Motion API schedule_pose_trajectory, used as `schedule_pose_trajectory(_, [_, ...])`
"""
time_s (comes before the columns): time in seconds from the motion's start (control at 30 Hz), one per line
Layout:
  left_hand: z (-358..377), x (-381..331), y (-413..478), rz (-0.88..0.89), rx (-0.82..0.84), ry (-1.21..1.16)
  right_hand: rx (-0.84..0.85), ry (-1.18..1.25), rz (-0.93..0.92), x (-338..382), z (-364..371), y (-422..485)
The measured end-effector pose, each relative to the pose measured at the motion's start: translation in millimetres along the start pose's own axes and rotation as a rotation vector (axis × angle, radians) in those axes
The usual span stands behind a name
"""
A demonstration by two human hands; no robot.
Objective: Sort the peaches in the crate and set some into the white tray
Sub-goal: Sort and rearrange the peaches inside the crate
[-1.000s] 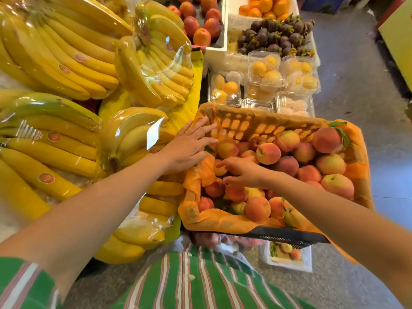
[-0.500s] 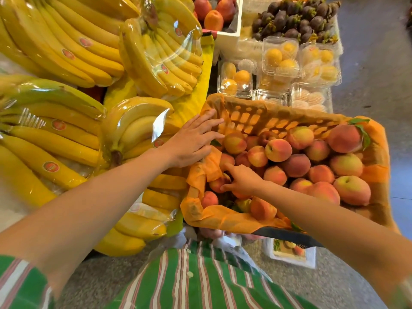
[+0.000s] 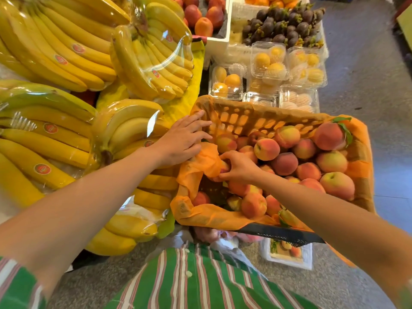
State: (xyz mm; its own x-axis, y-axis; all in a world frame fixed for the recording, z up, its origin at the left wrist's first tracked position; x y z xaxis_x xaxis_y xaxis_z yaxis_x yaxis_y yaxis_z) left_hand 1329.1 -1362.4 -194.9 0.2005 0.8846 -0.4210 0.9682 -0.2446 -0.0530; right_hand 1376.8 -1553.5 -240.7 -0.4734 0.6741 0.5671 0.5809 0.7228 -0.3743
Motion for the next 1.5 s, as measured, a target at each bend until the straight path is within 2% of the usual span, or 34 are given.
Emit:
schedule_pose_trajectory(0.1, [-5,-7,3,-0.032,0.01,0.006,-0.017,0.125,0.077,-3,-19,-11])
schedule_pose_trajectory(0.3, [-11,-23,11,-0.018,0.034,0.025,-0.072,0.098,0.081,-8,-37,-29])
schedule_pose_trajectory(0.43, [-8,-38,19,0.028,0.006,-0.032,-0.033,0.407,0.084,-13,-54,-48])
schedule_pose_trajectory(0.6, [-1,-63,33,0.11,0.054,-0.016,-0.008,0.836,0.12,-12,-60,-62])
schedule_pose_trajectory(0.73, [-2,-71,38,0.07,0.018,-0.19,0.108,0.985,0.161,-7,-58,-69])
schedule_pose_trajectory(0.9, [-3,-69,35,-0.039,0.083,-0.38,0.155,1.103,0.182,-1,-54,-69])
schedule_pose_trajectory(1.0, [-8,-69,33,-0.078,0.045,-0.384,0.16,1.066,0.182,-1,-56,-64])
schedule_pose_trajectory(1.1, [-17,-59,27,-0.103,-0.06,-0.281,0.05,0.956,0.194,-5,-61,-53])
schedule_pose_trajectory(1.23, [-27,-34,15,-0.188,-0.179,-0.23,-0.119,0.511,0.125,-15,-63,-35])
schedule_pose_trajectory(1.4, [-25,-22,0,-0.189,-0.134,-0.17,-0.016,0.064,0.024,-5,-40,-2])
schedule_pose_trajectory(1.5, [-23,-15,-6,-0.214,-0.151,-0.2,-0.057,-0.124,0.004,-2,-30,20])
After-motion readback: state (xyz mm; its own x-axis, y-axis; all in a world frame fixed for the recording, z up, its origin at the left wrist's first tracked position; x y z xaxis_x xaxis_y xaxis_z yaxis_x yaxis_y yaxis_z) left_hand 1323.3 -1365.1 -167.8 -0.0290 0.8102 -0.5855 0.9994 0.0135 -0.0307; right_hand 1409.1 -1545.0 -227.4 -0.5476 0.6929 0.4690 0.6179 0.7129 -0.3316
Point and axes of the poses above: each hand's wrist, its own y-axis towards the middle knuckle, its own z-axis out of the palm, x = y × z, the point moved 3 cm from there along y, towards the middle knuckle, and after that the axes turned 3 degrees about -z, right-handed, at the moved point
